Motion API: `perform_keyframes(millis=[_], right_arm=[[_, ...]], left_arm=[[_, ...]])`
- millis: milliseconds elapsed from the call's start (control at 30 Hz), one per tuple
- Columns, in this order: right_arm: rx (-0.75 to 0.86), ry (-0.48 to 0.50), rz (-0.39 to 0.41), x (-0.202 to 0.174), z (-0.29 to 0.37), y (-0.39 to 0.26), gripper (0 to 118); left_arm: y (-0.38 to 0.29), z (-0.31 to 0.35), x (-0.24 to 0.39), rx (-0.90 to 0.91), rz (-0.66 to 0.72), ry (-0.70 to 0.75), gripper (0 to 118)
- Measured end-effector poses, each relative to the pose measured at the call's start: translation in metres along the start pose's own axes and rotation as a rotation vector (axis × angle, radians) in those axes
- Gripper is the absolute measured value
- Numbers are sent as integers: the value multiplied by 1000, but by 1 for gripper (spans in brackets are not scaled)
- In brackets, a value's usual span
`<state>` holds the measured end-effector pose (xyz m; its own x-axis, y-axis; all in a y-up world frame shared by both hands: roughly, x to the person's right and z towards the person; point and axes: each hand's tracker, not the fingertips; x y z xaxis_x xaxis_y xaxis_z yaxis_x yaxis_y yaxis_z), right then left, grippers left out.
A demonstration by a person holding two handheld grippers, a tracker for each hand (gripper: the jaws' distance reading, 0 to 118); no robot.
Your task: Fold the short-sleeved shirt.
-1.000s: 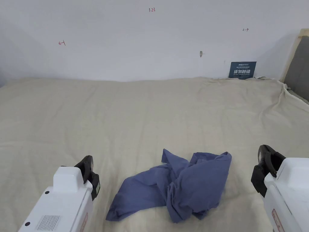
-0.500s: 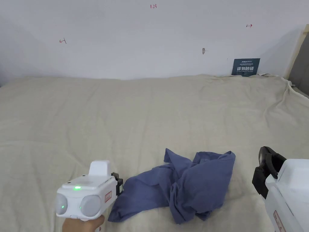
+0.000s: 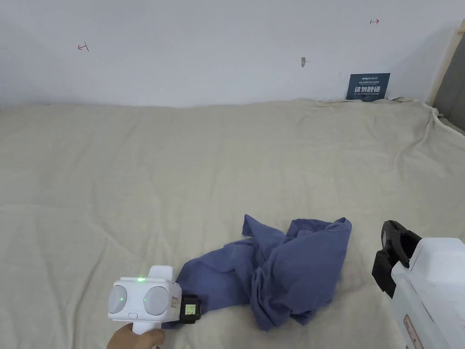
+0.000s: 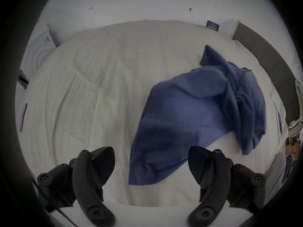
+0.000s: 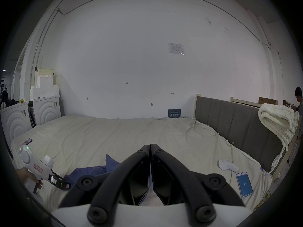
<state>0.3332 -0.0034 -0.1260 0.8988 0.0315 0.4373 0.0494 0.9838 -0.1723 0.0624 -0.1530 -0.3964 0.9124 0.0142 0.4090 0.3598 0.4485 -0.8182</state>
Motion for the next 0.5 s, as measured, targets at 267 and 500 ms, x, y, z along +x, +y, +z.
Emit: perform_keyframes(millis=[267,500], right_arm=[[-23,6,2,0,-11,-2,1],[-117,-21,8,16,-69,0,1]], left_arm=[[-3,8,1,0,-22,-50,4],[12,43,1,129,-31,-108,2]])
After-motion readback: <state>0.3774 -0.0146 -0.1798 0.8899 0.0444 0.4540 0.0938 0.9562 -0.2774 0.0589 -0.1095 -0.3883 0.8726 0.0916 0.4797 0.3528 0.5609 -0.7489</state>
